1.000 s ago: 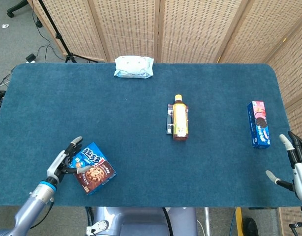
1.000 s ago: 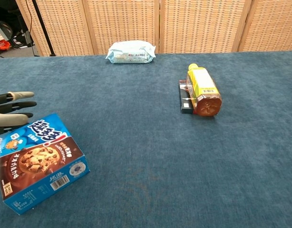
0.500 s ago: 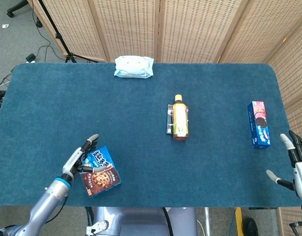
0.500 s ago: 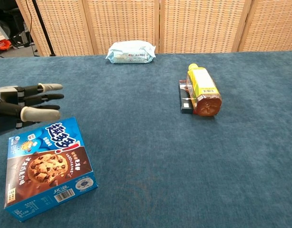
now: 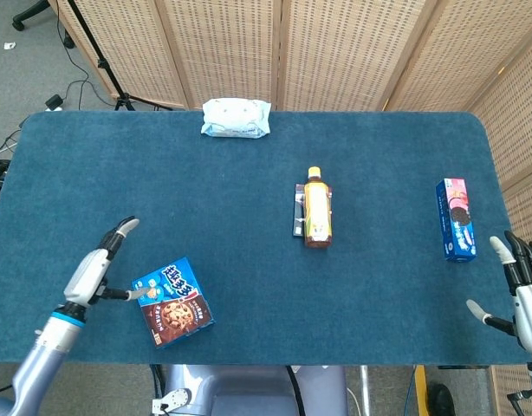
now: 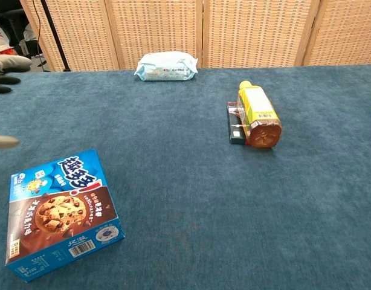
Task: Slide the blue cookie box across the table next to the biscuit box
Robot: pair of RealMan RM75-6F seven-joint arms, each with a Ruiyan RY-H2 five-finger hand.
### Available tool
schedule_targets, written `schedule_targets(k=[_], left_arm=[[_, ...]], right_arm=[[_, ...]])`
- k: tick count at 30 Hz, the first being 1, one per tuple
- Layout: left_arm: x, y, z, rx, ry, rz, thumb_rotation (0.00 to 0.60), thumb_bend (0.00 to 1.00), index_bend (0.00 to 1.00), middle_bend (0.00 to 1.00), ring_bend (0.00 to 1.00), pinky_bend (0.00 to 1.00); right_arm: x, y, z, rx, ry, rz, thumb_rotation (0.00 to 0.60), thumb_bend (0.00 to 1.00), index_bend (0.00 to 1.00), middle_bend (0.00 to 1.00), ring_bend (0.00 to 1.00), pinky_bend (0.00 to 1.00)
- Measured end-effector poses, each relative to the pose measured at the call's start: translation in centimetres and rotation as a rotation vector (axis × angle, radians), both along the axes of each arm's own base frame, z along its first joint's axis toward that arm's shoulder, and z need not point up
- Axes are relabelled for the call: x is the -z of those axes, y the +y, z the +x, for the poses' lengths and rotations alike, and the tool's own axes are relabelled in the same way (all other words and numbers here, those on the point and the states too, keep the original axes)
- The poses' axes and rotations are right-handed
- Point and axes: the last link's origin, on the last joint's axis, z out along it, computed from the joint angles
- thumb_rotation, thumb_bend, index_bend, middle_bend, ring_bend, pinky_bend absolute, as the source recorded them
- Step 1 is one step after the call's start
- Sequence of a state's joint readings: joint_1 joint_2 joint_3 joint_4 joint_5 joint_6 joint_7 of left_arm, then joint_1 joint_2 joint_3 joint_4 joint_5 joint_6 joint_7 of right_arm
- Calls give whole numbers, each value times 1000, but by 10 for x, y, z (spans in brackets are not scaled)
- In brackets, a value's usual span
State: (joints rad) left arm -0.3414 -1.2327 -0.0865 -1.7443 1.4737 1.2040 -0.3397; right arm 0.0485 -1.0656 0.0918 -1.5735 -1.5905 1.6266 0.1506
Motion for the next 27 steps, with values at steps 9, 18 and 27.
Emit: schedule_targets(k=[9,18,27], left_arm=[[-17,-5,-45,302,312,85,600,0,0,0,0,0],[-5,-28,-69,579,505,81,600,0,0,0,0,0],[7,-27,-81,626,636,143,600,0,0,0,0,0]], right_arm=[[1,-1,-1,6,3,2,600,0,0,0,0,0],[2,-1,-1,8,5,3,600,0,0,0,0,0],[0,-2,-2,11,-6,3,600,0,0,0,0,0]])
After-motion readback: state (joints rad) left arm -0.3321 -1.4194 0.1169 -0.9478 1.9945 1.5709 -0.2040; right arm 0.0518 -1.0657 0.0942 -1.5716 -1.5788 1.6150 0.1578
